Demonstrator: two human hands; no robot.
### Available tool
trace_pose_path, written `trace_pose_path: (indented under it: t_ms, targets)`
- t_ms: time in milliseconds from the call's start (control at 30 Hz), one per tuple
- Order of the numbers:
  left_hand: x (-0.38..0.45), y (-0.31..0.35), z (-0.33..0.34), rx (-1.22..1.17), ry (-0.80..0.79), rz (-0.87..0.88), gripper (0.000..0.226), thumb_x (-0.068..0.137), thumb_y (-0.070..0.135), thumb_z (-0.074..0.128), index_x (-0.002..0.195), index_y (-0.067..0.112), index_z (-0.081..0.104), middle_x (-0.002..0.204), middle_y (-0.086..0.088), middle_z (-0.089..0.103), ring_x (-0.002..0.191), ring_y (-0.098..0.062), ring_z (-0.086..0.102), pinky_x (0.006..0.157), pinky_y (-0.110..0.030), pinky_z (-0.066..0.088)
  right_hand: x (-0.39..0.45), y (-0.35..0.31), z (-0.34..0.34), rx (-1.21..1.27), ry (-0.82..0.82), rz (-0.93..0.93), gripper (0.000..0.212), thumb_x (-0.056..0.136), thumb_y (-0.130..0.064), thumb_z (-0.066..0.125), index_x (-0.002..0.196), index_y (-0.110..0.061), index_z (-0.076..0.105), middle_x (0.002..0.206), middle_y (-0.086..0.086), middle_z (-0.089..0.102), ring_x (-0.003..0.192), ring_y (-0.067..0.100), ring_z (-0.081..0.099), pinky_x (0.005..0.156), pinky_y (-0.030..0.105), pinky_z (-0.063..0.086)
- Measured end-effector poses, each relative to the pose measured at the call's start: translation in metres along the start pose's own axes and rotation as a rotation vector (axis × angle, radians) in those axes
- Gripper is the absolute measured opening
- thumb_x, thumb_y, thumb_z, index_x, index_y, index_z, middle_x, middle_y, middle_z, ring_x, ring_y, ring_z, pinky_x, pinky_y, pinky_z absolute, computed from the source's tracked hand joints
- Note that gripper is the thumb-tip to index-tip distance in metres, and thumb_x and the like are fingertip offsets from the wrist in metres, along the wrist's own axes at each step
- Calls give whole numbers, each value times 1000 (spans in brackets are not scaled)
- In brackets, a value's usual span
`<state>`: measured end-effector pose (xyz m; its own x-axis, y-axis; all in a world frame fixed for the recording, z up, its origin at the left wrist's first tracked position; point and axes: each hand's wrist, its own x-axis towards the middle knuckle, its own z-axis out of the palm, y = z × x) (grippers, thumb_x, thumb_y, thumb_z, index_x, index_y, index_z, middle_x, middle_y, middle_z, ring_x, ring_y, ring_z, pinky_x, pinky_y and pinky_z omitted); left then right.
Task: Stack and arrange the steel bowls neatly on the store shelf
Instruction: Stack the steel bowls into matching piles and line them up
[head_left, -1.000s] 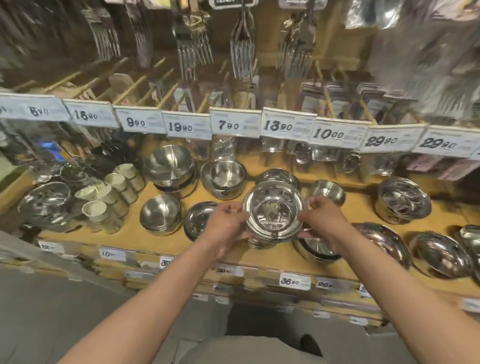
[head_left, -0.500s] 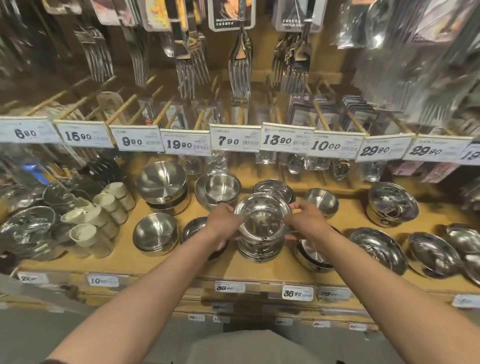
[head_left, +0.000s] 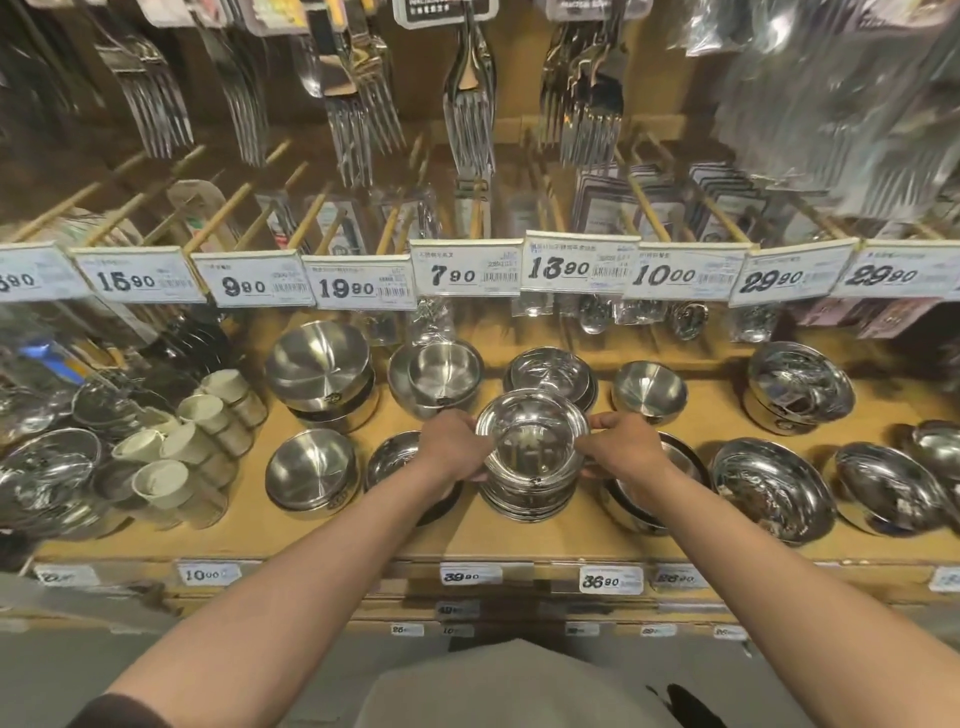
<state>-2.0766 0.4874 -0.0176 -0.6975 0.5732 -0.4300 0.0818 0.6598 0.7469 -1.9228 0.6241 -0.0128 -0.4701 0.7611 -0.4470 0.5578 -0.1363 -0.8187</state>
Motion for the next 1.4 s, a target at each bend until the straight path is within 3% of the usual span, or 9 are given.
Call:
trace_pose_path:
  t_ms: [267,467,633,767,867,933,1067,1300,1400]
  targets:
    - [7,-6,-2,99,17,12,22,92,14,71,75,4,61,73,-11,68,62,-20,74,70,-44,65,2,5,6,-157,15,-78,24,74,-9,77,81,-29,68,93,8,77,91,29,73,87,49,58]
    - [11,-2,-1,230,25,38,36,89,26,75,68,5,55,72,-15,64,80,-33,75,77,-47,63,1,6,5,-189,6,-112,39,74,-6,74,110,-21,74,82,-1,75,82,19,70,76,34,57]
    - [11,-1,0,236,18,36,40,89,30,75,64,8,55,66,-11,64,78,-31,75,77,-45,63,2,9,5,-175,-3,-113,40,75,-5,72,112,-21,74,89,2,76,90,22,70,84,37,58]
    - [9,-3,0,229,20,23,30,90,25,74,73,5,59,85,-22,75,79,-32,76,77,-48,63,0,10,9,-220,5,-121,31,74,-6,72,94,-30,75,77,-6,73,79,16,67,64,23,49]
    - [6,-6,1,234,16,18,20,91,17,69,77,7,60,83,-20,73,79,-36,75,78,-47,63,0,13,10,-262,17,-132,27,74,-8,72,77,-35,70,75,-6,73,79,16,67,65,25,50]
    - [5,-7,2,279,27,34,21,91,17,68,75,9,57,77,-17,66,68,-29,66,66,-34,57,0,13,10,-267,17,-141,28,73,-7,71,78,-35,70,77,-5,74,82,17,68,70,29,53]
    - [3,-6,4,285,42,33,26,91,19,68,72,9,54,71,-12,59,66,-26,62,60,-33,48,2,15,9,-297,-6,-148,23,74,-6,70,82,-27,74,81,-1,75,83,19,68,78,37,57]
    - [-1,-5,6,303,81,19,32,90,21,70,67,8,52,63,-6,54,58,-20,49,55,-31,42,6,12,9,-357,-15,-151,16,77,-6,69,86,-16,76,79,3,73,78,21,66,65,31,50]
    - [-2,-8,7,281,80,2,30,88,17,69,64,9,53,62,-4,53,56,-17,45,51,-28,36,7,12,9,-406,-16,-184,16,78,-9,69,71,-24,69,66,-6,65,66,13,58,53,24,41]
